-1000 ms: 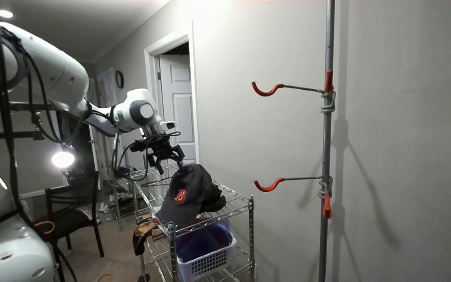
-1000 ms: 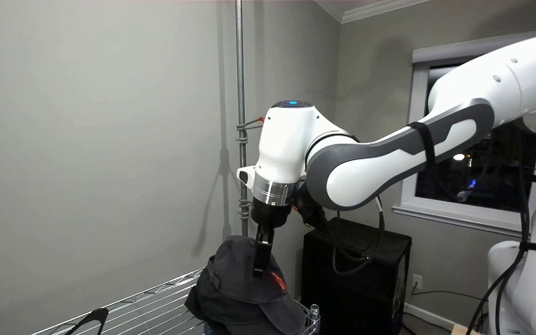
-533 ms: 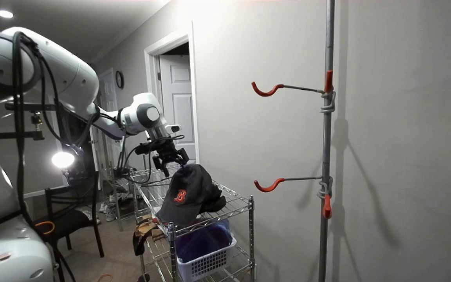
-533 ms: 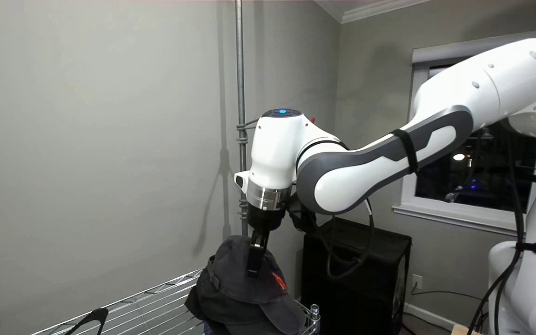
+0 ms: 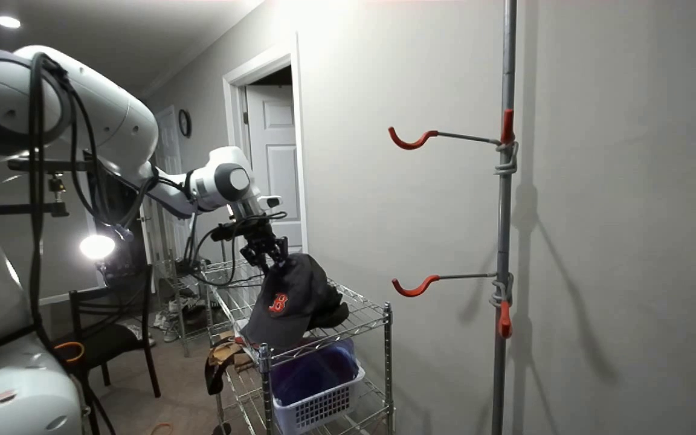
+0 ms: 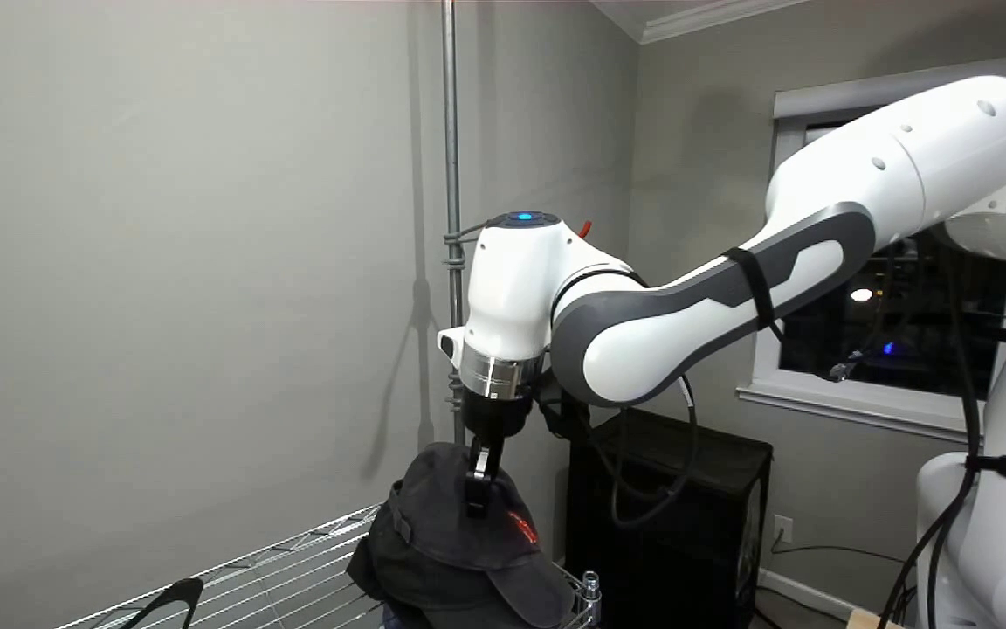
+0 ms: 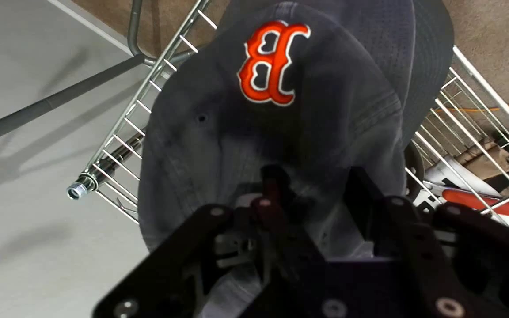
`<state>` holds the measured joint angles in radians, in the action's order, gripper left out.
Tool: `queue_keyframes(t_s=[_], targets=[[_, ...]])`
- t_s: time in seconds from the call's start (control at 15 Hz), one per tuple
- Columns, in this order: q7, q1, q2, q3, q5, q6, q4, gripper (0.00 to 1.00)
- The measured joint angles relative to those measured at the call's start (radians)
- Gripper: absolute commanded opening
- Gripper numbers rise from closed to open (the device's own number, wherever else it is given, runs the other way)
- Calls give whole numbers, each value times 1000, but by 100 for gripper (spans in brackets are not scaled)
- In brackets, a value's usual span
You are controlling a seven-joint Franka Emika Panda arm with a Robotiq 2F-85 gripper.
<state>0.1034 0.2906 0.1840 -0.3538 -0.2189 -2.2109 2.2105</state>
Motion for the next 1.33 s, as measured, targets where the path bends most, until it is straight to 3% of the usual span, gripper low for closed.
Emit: queue_keyframes(t_s=[0.27, 0.87, 1.33], targets=[[0, 0, 0, 9, 0, -1, 0, 0], [23, -2, 22, 28, 0, 2, 0, 4], [47, -26, 193, 71, 21, 126, 0, 4]])
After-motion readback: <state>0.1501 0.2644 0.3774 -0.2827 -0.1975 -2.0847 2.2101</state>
